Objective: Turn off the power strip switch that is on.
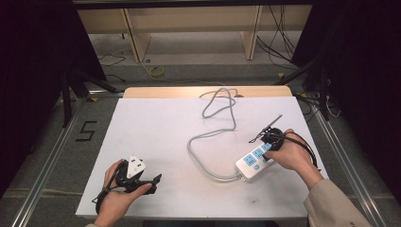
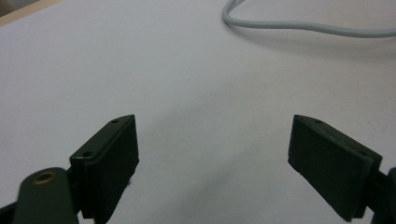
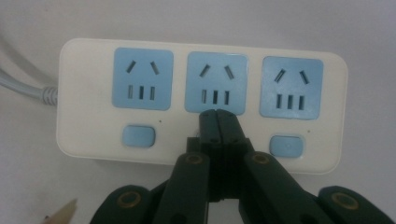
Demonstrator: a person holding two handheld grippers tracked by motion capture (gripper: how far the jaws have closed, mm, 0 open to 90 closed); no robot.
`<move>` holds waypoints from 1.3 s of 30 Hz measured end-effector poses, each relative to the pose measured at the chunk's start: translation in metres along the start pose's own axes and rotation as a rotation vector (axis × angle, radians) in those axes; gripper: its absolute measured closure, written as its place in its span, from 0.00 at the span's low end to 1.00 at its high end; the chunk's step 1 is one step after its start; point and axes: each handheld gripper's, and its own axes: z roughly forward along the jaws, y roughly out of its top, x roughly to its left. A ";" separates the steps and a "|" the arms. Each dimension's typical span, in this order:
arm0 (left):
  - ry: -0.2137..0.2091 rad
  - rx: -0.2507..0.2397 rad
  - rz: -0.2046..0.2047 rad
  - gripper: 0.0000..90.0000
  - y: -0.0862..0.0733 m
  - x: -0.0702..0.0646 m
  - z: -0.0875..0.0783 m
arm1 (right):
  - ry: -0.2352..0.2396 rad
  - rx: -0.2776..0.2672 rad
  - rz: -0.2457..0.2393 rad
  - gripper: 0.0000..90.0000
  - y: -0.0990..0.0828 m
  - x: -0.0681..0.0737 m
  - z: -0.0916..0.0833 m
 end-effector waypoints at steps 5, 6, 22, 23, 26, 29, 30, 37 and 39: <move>0.000 0.000 0.000 0.18 0.000 0.000 0.000 | -0.001 0.004 -0.003 1.00 0.000 -0.001 0.001; 0.000 0.000 0.001 0.17 0.000 0.000 0.000 | 0.000 0.003 -0.004 1.00 0.000 -0.001 0.001; 0.001 0.000 0.001 0.18 0.000 0.000 0.000 | -0.002 0.013 -0.007 1.00 0.001 0.001 0.004; 0.001 -0.001 0.001 0.17 0.000 0.000 0.000 | -0.003 0.013 -0.007 1.00 0.002 0.001 0.004; 0.001 0.000 0.002 0.17 0.000 0.000 0.000 | -0.002 0.014 -0.006 1.00 0.002 0.001 0.004; 0.001 0.001 0.003 0.17 0.000 0.000 0.000 | -0.003 0.014 -0.007 1.00 0.002 0.001 0.004; 0.001 0.000 0.002 0.17 0.000 0.000 0.000 | -0.002 0.015 -0.006 1.00 0.002 0.001 0.004; 0.002 0.000 0.003 0.17 0.000 0.000 0.000 | -0.016 0.020 -0.013 1.00 0.002 0.002 0.005; 0.002 0.000 0.003 0.17 0.000 -0.001 0.000 | -0.017 0.023 -0.008 1.00 0.003 0.003 0.005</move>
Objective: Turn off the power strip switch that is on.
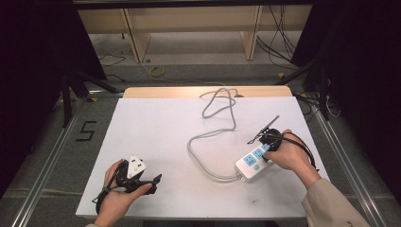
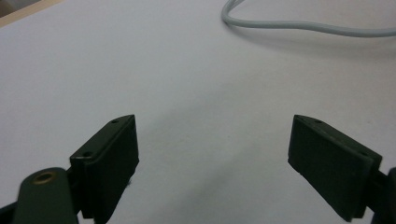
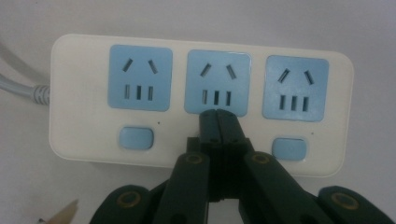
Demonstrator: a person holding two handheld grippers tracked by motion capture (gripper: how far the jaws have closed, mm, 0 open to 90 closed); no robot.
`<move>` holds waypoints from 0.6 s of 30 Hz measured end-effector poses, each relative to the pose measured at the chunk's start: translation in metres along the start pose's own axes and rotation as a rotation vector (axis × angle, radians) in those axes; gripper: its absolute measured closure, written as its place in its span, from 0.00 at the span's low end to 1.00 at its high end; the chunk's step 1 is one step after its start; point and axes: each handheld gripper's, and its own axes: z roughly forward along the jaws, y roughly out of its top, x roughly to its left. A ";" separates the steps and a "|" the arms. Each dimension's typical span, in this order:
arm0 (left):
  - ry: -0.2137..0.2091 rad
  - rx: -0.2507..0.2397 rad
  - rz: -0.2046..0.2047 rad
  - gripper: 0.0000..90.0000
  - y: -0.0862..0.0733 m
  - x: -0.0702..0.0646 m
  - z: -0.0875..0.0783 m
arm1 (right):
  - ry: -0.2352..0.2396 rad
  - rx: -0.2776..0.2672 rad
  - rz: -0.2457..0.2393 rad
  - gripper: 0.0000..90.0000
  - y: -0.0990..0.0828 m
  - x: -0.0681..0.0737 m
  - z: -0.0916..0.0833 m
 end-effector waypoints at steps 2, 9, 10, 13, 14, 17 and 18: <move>0.000 -0.001 0.002 0.17 0.000 0.000 0.000 | 0.003 0.002 0.001 1.00 0.000 0.000 0.000; 0.001 0.000 0.002 0.17 0.000 0.000 0.000 | 0.011 0.013 0.006 1.00 0.001 -0.002 0.000; 0.001 0.000 0.002 0.17 0.000 0.000 0.000 | 0.011 0.011 0.005 1.00 0.002 -0.002 0.001; 0.001 0.000 0.002 0.17 0.000 0.000 0.000 | 0.017 0.017 0.011 1.00 0.002 -0.002 0.001; 0.001 0.000 0.002 0.17 0.000 0.000 0.000 | 0.016 0.018 0.010 1.00 0.002 -0.002 0.001; 0.001 0.000 0.002 0.17 0.000 0.000 0.000 | 0.010 0.019 0.007 1.00 0.002 -0.001 0.001; 0.000 0.000 0.003 0.17 0.000 0.000 0.000 | 0.012 0.024 0.010 1.00 0.003 -0.001 0.001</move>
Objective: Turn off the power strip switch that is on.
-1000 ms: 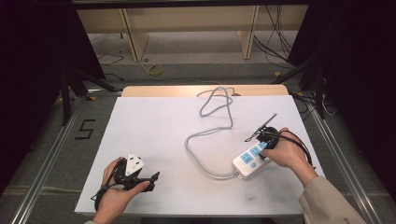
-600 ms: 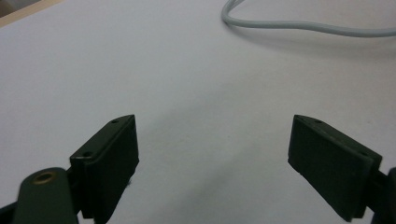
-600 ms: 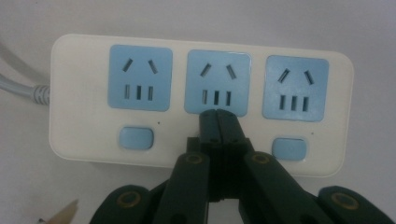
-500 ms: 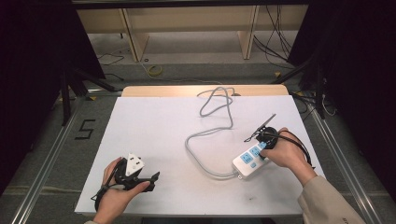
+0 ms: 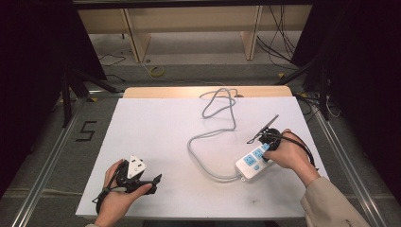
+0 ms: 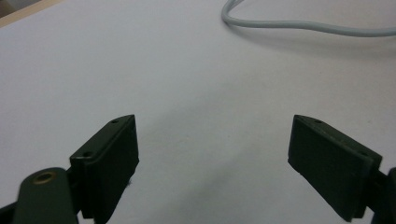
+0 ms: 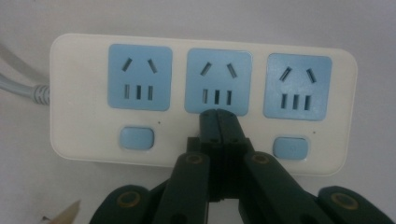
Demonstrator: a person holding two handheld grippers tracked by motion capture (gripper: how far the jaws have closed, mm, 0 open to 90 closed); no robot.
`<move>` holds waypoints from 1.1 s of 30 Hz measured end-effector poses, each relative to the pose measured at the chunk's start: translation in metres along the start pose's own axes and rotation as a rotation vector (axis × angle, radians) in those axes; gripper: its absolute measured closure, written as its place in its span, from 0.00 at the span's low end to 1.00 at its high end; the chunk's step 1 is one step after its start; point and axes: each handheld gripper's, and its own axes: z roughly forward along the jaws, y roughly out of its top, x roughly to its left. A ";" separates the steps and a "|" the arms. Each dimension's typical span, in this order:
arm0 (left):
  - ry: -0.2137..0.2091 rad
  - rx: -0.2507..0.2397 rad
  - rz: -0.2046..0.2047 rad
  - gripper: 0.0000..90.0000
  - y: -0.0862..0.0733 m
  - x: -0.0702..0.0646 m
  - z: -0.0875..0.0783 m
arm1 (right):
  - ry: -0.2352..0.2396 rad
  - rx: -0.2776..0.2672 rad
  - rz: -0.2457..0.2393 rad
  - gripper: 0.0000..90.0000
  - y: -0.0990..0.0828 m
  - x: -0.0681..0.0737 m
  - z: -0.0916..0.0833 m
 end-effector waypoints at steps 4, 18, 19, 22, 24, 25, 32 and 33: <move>0.001 -0.002 0.002 0.17 0.000 0.000 0.000 | 0.000 0.006 0.000 1.00 0.001 0.000 0.000; 0.003 -0.003 -0.002 0.17 0.000 0.000 0.000 | -0.008 0.011 -0.004 1.00 0.001 0.001 0.002; 0.003 -0.003 -0.002 0.17 0.000 0.000 0.000 | -0.008 0.012 -0.004 1.00 0.001 0.001 0.002; 0.002 -0.002 -0.001 0.17 0.000 -0.001 0.000 | -0.011 0.014 -0.002 1.00 0.001 0.001 0.002; 0.003 -0.002 0.000 0.17 0.000 0.000 0.000 | -0.016 0.011 -0.009 1.00 0.001 0.001 0.002; 0.003 -0.002 0.000 0.17 0.000 0.000 0.000 | -0.018 0.010 -0.008 1.00 0.001 0.002 0.002; 0.001 -0.002 0.004 0.17 0.000 0.000 0.000 | -0.020 0.012 -0.006 1.00 0.001 0.002 0.002; 0.001 -0.002 0.004 0.17 0.000 0.000 0.000 | -0.021 0.012 -0.006 1.00 0.001 0.003 0.002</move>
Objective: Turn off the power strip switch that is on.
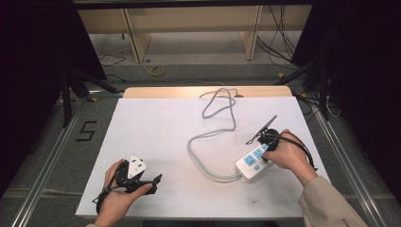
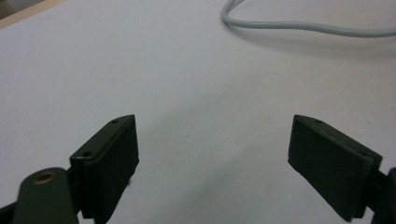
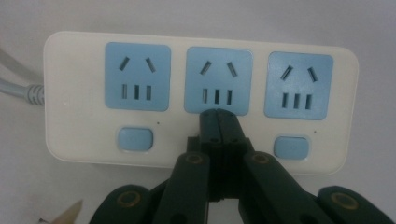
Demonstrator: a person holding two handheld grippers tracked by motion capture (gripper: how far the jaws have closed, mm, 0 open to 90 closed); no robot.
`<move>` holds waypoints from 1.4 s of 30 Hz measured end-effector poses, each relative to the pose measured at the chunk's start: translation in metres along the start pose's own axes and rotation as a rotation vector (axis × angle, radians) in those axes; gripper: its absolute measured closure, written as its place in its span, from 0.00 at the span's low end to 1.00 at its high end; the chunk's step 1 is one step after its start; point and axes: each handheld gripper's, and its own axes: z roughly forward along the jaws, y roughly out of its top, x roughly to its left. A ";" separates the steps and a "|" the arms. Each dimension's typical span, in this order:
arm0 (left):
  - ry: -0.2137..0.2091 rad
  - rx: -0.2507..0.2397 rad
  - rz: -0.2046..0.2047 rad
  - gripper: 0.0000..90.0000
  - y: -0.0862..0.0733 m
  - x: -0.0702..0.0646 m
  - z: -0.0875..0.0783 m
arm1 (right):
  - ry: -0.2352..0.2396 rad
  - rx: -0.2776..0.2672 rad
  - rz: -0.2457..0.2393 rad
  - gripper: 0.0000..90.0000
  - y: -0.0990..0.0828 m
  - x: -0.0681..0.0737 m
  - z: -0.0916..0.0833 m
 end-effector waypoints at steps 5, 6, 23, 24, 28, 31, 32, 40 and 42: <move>0.001 -0.003 -0.002 0.17 0.000 0.001 0.000 | 0.006 -0.005 0.003 1.00 0.000 -0.001 0.000; 0.001 -0.003 -0.002 0.17 0.000 0.001 0.000 | 0.006 -0.005 0.003 1.00 0.000 -0.001 0.000; -0.001 0.000 0.000 0.17 0.000 0.001 0.000 | 0.004 -0.011 0.008 1.00 -0.001 -0.001 -0.001; -0.001 0.000 0.000 0.17 0.000 0.001 0.000 | 0.009 -0.008 0.012 1.00 -0.001 -0.001 -0.001; -0.001 0.002 0.000 0.17 0.001 0.001 0.000 | 0.011 -0.008 0.015 1.00 0.000 -0.001 -0.002; -0.002 0.002 0.000 0.17 0.001 0.001 0.000 | 0.011 -0.008 0.014 1.00 -0.001 -0.002 -0.002; -0.002 0.002 0.000 0.17 0.001 0.001 0.000 | 0.011 -0.008 0.014 1.00 -0.001 -0.002 -0.002; -0.003 0.003 0.001 0.17 0.001 0.001 0.001 | 0.017 -0.018 0.017 1.00 -0.001 -0.002 -0.006; -0.003 0.003 0.002 0.17 0.001 0.000 0.001 | 0.024 -0.016 0.019 1.00 -0.001 -0.002 -0.005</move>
